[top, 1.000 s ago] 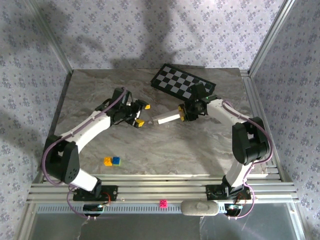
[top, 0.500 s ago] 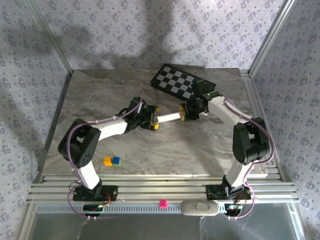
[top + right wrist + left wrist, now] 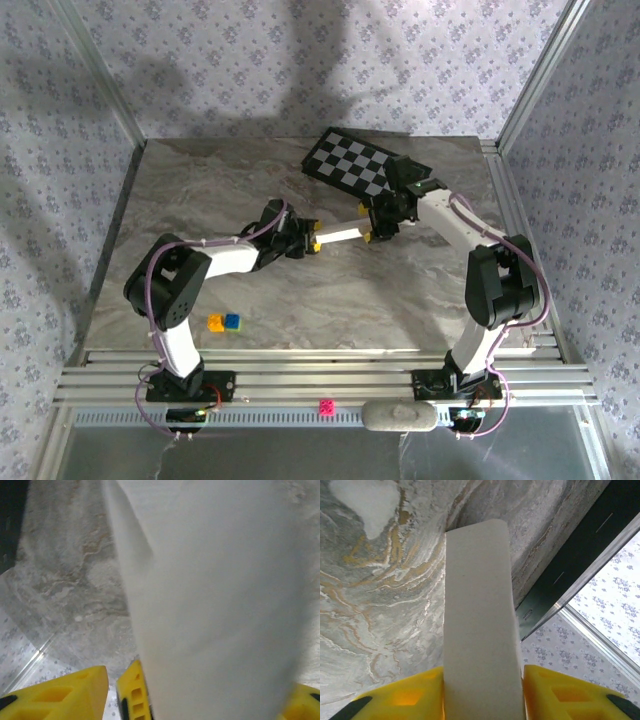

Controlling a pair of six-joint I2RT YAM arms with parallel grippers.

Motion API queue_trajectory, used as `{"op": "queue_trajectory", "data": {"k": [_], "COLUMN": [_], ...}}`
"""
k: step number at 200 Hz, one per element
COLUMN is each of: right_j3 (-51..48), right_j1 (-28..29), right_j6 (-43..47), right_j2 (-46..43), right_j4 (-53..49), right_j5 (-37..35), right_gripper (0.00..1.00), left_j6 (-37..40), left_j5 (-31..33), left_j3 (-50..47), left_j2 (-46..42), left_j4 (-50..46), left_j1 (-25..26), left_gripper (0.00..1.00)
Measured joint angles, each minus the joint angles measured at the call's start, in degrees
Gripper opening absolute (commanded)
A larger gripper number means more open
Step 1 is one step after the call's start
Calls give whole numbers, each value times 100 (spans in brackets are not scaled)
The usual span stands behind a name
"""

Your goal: Fold the paper box

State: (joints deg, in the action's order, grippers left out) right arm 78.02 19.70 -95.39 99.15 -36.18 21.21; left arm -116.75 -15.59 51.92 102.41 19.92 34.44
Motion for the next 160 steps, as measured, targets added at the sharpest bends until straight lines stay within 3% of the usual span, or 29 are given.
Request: {"op": "queue_trajectory", "data": {"k": [54, 96, 117, 144, 160], "right_j3": [737, 490, -247, -2140, -2881], "right_j1": [-114, -179, -153, 76, 243], "right_j6": [1779, 4330, 5974, 8347, 9761], "right_j2": [-26, -809, -1596, -2850, -3237], "right_j4": [-138, 149, 804, 2124, 2439], "right_j5": [-107, -286, -251, -227, -166], "right_gripper": [73, 70, 72, 81, 81], "left_j6": [-50, -31, -7, 63, 278], "left_j5": [-216, -719, -1062, -1550, -1812], "left_j3": [-72, -72, -76, -55, -28], "left_j2": [-190, -597, -852, -1182, -1274], "left_j4": [-79, -348, -544, -1322, -1766], "left_j1": [-321, -763, -979, -1281, -1456], "left_gripper": [30, 30, 31, 32, 33]}}
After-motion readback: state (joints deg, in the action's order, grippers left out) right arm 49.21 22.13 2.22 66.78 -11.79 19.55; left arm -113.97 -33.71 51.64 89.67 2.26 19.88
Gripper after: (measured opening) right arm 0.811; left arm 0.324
